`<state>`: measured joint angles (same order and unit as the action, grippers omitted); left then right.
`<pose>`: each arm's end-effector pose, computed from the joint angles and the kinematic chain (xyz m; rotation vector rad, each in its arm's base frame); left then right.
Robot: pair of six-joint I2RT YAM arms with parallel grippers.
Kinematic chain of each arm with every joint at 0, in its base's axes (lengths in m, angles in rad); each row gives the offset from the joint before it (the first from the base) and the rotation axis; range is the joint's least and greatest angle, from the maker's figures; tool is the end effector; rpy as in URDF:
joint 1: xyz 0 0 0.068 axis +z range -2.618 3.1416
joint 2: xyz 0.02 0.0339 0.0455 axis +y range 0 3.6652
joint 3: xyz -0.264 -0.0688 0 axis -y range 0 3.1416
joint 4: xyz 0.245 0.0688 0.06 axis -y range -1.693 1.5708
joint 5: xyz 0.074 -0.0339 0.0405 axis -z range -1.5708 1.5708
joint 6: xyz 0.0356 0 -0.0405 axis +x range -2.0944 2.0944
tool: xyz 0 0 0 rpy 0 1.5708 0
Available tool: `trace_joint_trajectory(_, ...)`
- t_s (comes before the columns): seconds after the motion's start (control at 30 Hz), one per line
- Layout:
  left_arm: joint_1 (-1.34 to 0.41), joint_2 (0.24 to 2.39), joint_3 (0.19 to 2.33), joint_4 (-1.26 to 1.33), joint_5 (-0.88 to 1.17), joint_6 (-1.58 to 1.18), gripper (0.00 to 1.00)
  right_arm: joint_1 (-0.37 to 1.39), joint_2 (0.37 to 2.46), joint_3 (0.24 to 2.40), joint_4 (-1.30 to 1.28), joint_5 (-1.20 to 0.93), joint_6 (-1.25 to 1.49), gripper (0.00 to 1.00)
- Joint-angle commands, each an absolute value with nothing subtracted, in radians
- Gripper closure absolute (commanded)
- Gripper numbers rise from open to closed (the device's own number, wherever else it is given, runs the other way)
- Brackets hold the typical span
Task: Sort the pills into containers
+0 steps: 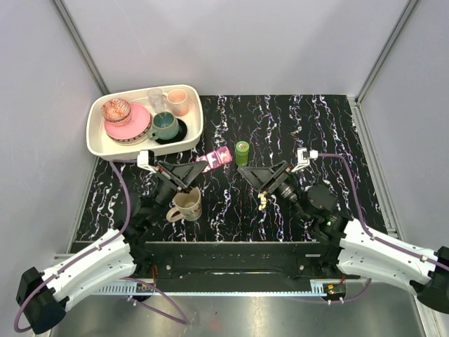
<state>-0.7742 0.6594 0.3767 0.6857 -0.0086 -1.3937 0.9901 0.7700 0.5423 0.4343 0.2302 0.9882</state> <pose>0.1176 -0.1146 0.3075 -0.4353 1.3302 -1.8692 0.1105 0.1536 0.3227 0.2157 1.5253 1.4722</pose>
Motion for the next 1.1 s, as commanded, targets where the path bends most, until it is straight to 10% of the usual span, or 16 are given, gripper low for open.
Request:
trace_joint_trajectory(0.0,-0.779,0.626,0.370,0.801,-0.166,-1.437,1.00,0.992,0.834,0.617,0.632,0.296,0.899,0.25)
trace_joint_trajectory(1.07,-0.782,0.624,0.380,0.769,-0.221,-1.466,1.00,0.992,1.175,0.830,0.845,0.204,0.778,0.22)
